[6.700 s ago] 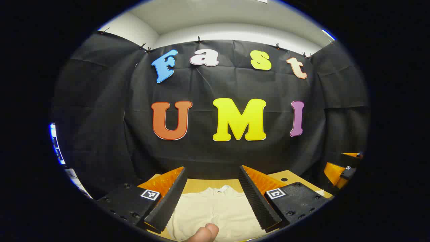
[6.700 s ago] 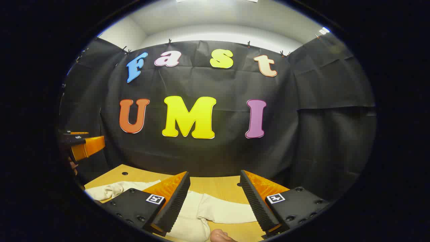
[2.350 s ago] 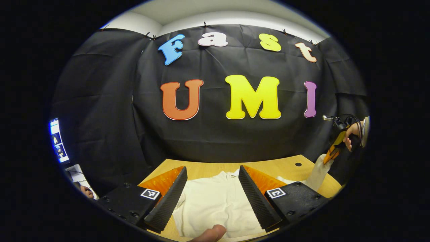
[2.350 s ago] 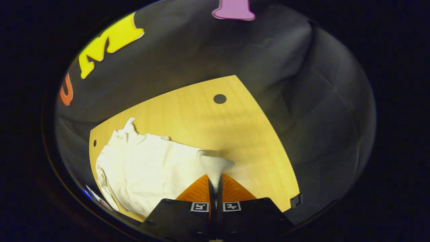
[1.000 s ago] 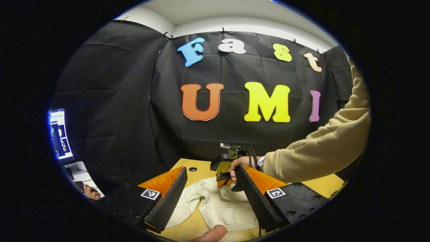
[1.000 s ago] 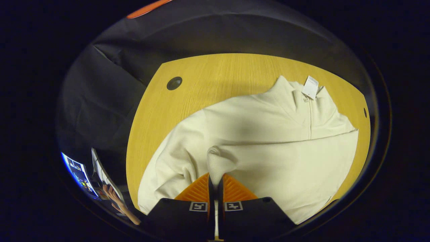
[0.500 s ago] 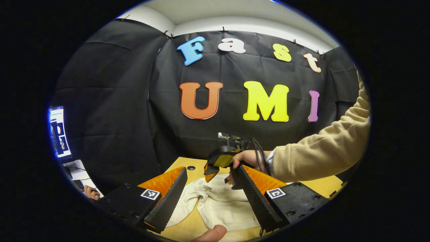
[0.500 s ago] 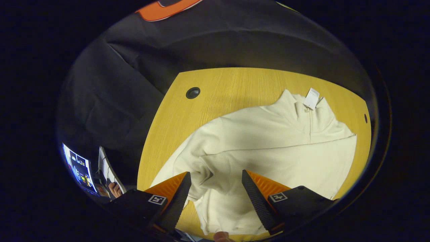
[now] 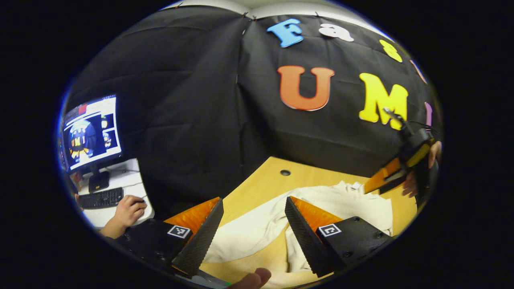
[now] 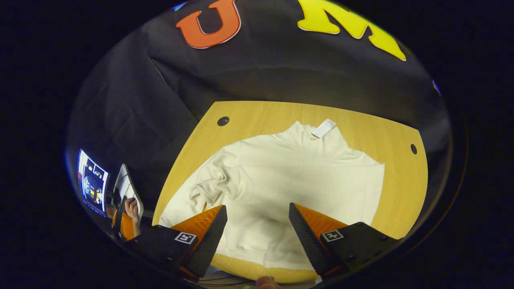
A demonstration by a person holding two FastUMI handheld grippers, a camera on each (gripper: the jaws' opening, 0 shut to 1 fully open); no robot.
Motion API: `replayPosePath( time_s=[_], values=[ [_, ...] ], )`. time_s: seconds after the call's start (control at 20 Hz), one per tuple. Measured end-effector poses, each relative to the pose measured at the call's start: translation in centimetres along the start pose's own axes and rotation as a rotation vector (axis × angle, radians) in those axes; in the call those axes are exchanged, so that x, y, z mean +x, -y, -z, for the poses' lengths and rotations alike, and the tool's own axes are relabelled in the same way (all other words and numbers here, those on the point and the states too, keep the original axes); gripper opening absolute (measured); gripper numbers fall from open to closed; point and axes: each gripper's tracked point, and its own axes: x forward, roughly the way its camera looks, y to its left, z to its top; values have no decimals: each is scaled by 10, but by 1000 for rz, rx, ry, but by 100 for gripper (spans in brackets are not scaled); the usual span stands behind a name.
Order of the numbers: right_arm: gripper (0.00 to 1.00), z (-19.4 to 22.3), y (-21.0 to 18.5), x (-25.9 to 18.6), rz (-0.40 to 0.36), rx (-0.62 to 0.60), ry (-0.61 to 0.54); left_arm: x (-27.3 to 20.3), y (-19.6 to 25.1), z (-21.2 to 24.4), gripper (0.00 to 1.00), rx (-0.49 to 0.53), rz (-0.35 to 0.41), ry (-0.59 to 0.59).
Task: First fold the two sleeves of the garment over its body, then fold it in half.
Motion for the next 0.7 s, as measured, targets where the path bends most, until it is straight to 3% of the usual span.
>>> replayPosePath(
  time_s=[0.3, 0.35, 0.55, 0.65, 0.7],
  values=[
    [96, 27, 7, -37, -32, -58, -14, 28, -74, 99, 98, -141, -246, -319],
    [93, 29, 7, -41, -34, -76, -10, 31, -82, 111, 98, -159, -276, -360],
    [96, 40, 12, -54, -21, -119, 17, 39, -98, 160, 98, -243, -330, -544],
    [93, 50, 15, -58, -21, -62, 2, 42, -99, 175, 98, -290, -334, -615],
    [96, 58, 23, -60, -21, -8, -17, 41, -102, 181, 98, -314, -349, -653]
  ],
)
